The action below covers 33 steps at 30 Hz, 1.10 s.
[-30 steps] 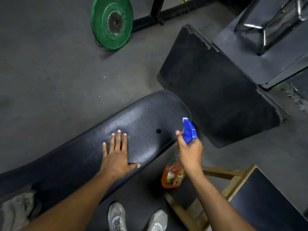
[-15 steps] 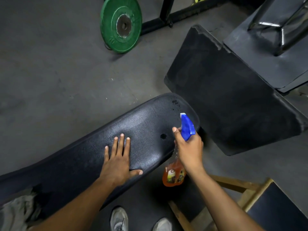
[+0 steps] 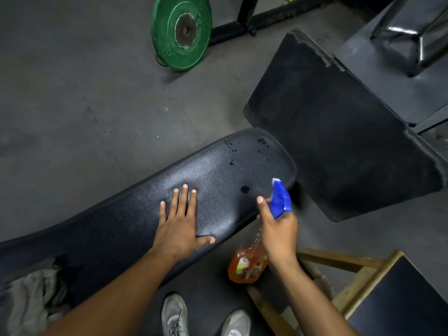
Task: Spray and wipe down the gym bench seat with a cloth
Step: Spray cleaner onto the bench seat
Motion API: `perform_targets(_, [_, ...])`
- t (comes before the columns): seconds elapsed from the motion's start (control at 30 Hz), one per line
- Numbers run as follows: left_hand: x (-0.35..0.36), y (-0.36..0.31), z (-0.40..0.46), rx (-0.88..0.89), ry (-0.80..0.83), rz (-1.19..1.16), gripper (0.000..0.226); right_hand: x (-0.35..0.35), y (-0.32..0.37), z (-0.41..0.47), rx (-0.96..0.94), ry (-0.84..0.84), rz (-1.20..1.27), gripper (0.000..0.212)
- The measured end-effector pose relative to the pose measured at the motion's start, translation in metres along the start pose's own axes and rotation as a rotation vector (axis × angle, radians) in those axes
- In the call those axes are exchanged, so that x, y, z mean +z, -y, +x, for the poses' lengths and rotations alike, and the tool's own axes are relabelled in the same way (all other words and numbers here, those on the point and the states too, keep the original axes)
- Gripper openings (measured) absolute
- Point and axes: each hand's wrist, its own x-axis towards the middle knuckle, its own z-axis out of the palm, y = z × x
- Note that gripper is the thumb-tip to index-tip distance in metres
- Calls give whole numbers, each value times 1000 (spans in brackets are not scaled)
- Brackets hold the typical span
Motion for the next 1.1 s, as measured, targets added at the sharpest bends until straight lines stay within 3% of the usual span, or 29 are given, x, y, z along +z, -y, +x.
perform_targets(0.13, [0, 1, -1, 7, -25, 5, 137, -17, -8, -7, 58, -65, -24, 43])
perform_targets(0.3, [0, 4, -3, 38, -54, -8, 135, -12, -21, -32, 36, -8, -42, 49])
perform_targets(0.47, [-2, 26, -13, 110, -74, -42, 128, 11, -26, -76, -35, 129, -118, 29])
perform_targets(0.63, [3, 72, -37, 50, -137, -80, 129, 39, -24, -111, -83, 219, -164, 22])
perform_targets(0.87, [9, 123, -71, -60, -148, -79, 136, 61, -16, -124, -58, 172, -76, 14])
perform_targets(1.1, [21, 127, -98, -72, -125, -80, 139, 70, -10, -114, -96, 123, -57, 22])
